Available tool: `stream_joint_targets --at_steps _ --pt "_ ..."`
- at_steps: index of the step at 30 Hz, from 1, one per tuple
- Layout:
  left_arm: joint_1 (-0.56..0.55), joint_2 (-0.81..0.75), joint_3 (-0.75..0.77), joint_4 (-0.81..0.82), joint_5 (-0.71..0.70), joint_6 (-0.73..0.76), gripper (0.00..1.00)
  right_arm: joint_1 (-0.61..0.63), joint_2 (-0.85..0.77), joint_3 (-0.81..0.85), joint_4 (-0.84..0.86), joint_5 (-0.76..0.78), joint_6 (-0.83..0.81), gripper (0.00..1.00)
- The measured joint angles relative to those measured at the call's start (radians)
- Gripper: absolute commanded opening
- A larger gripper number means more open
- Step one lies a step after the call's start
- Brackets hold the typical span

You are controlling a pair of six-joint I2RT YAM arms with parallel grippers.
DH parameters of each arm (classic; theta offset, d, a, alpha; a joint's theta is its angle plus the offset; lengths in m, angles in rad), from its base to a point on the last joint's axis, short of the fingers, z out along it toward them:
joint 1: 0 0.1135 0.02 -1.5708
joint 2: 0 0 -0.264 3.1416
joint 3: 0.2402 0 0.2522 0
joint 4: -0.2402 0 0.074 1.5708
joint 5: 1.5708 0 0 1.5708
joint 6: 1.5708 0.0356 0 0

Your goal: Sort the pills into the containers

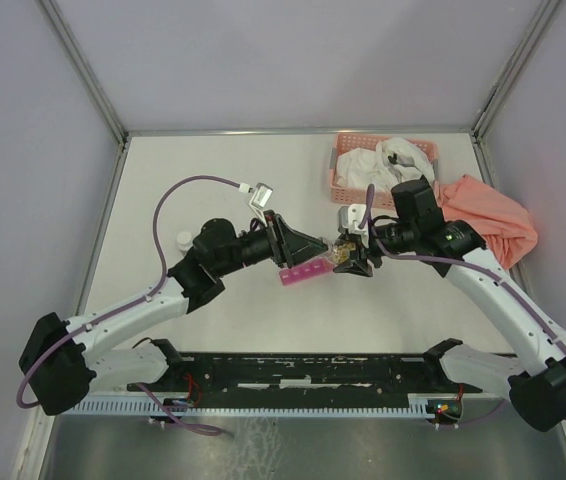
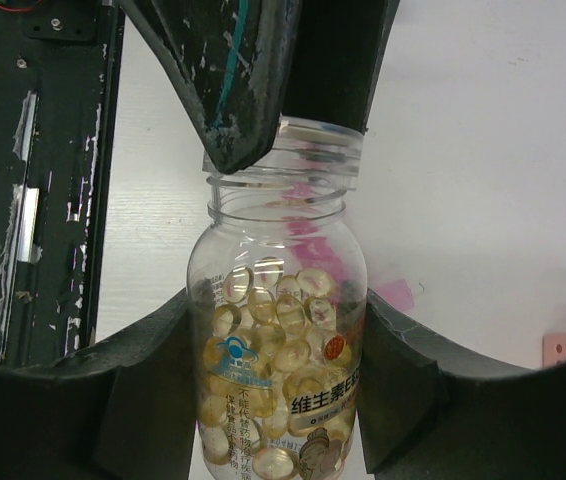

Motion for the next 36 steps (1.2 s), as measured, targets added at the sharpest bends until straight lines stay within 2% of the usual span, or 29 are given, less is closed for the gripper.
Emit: stream_joint_targets --at_steps 15,26,36 --pt "0.007 0.023 0.002 -0.016 -0.029 -0.005 0.27 0.024 0.037 0.025 -0.003 0.09 0.056 0.11" --pt "0.007 0.066 0.073 -0.158 -0.08 0.032 0.26 0.041 0.085 0.049 -0.028 0.174 0.089 0.1" --pt "0.018 0.09 0.097 -0.194 -0.016 0.045 0.27 0.037 0.092 0.049 -0.06 0.144 0.11 0.11"
